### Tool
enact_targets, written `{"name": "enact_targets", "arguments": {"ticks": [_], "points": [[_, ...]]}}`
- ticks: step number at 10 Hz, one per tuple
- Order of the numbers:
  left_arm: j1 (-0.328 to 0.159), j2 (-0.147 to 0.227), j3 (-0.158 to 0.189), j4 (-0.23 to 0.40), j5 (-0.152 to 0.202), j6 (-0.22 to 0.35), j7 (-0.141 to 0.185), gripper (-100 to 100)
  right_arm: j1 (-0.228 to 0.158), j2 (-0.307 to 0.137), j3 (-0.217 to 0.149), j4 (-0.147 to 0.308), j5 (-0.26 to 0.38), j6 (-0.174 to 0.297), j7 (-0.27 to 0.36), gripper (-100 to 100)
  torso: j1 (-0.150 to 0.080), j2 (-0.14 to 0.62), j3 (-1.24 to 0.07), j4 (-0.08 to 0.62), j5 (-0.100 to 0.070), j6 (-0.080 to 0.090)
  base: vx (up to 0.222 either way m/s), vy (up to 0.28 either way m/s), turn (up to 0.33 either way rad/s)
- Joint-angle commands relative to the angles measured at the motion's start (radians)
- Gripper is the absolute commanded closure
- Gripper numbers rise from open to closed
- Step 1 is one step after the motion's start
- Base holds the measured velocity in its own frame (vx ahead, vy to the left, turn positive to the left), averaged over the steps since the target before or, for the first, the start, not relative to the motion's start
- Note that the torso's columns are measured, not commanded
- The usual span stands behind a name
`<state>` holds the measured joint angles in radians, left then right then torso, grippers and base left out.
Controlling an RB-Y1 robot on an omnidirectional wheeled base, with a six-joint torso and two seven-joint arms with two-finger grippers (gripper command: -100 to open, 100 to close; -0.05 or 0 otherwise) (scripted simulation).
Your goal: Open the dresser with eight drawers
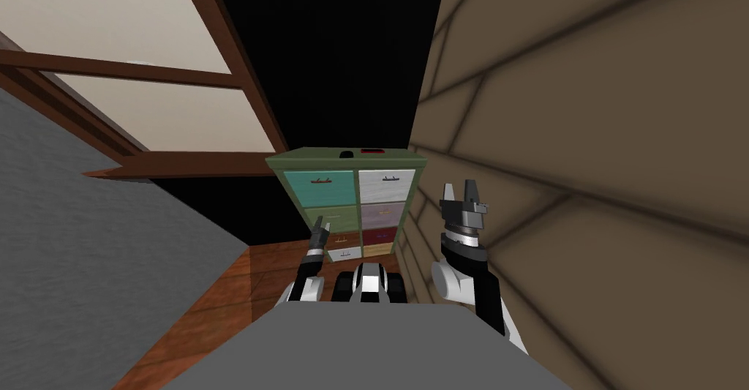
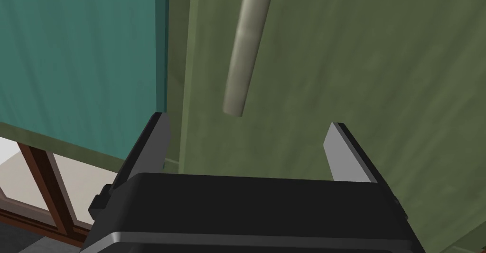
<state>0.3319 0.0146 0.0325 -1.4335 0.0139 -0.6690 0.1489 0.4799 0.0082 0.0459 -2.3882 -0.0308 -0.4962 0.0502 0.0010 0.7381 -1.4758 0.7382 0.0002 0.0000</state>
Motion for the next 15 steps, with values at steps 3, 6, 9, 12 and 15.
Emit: {"name": "enact_targets", "arguments": {"ticks": [3, 6, 9, 12, 15], "points": [[0.001, 0.003, 0.001, -0.003, 0.001, 0.008, 0.002, 100, 0.0, 0.0, 0.0, 0.0, 0.0, 0.0, 0.0, 0, -0.001, 0.003, 0.002, 0.001, 0.0, 0.0, -0.006, -0.001, 0.008], [0.024, 0.008, -0.007, -0.044, -0.002, 0.023, 0.01, 100, 0.0, 0.0, 0.0, 0.0, 0.0, 0.0, 0.0, 0, -0.002, 0.004, 0.002, 0.001, 0.0, 0.0, -0.151, -0.031, 0.012], [0.027, 0.05, -0.008, -0.049, -0.002, 0.028, 0.011, -100, 0.0, 0.0, 0.0, 0.0, 0.0, 0.0, 0.0, 0, 0.0, -0.004, -0.002, -0.001, 0.0, 0.0, -0.101, -0.026, 0.004], [0.025, 0.102, -0.007, -0.053, -0.001, 0.033, 0.012, -100, 0.0, 0.0, 0.0, 0.0, 0.0, 0.0, 0.0, 0, 0.0, -0.003, -0.002, -0.001, 0.0, 0.0, 0.022, 0.002, 0.0], [0.012, 0.121, 0.0, -0.072, 0.008, 0.071, 0.015, -100, 0.0, 0.0, 0.0, 0.0, 0.0, 0.0, 0.0, 0, -0.001, -0.002, -0.001, -0.001, 0.0, 0.0, 0.09, 0.011, -0.005]]}}
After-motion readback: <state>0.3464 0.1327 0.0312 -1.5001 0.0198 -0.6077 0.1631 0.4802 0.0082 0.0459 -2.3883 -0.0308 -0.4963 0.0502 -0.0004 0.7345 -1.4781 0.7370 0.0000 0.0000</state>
